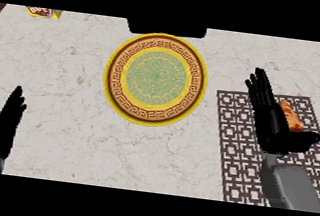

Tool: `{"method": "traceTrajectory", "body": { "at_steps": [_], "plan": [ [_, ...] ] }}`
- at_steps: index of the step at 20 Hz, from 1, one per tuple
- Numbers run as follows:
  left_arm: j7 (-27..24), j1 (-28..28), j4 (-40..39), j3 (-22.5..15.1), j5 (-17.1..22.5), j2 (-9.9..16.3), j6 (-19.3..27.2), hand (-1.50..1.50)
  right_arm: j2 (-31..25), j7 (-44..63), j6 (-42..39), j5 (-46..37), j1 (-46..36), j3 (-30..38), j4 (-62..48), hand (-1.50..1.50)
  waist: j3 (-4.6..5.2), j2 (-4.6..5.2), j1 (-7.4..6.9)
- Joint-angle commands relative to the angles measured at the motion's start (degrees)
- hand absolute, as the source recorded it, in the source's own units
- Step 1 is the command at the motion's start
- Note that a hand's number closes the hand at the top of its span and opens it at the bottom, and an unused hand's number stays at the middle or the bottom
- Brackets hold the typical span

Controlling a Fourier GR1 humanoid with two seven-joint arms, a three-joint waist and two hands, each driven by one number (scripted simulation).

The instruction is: Pick the eggplant from the placemat and place it in the plate

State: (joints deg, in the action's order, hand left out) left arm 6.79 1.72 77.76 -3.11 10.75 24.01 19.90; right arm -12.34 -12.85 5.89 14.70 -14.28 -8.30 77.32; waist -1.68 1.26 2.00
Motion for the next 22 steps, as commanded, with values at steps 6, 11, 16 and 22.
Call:
{"method": "traceTrajectory", "body": {
  "at_steps": [6, 11, 16, 22],
  "plan": [
    [-2.1, -8.8, 5.5, -4.1, 0.1, -1.4, -5.2, 0.0, -4.4, 3.8, -34.9, 22.9, -3.3, 2.9, -8.0, 1.5, 0.83, 0.49, -2.8],
    [-1.0, -8.9, 4.9, -5.7, 1.9, -2.6, -8.4, 0.0, -11.0, -6.1, -36.5, 22.7, -2.9, 13.4, -22.2, -1.5, 1.11, 0.71, -3.43],
    [0.2, -12.7, 3.9, -5.7, 2.3, -3.6, -8.9, 0.0, -18.1, -16.6, -57.0, 14.6, -2.7, 9.7, -31.5, -1.5, 1.14, 0.39, -4.09],
    [0.3, -11.8, 3.2, -4.7, 3.2, -2.1, -11.2, 0.0, -23.2, -24.7, -59.7, 3.6, -5.1, 6.5, -32.9, -1.5, 1.22, -0.15, -4.78]
  ]
}}
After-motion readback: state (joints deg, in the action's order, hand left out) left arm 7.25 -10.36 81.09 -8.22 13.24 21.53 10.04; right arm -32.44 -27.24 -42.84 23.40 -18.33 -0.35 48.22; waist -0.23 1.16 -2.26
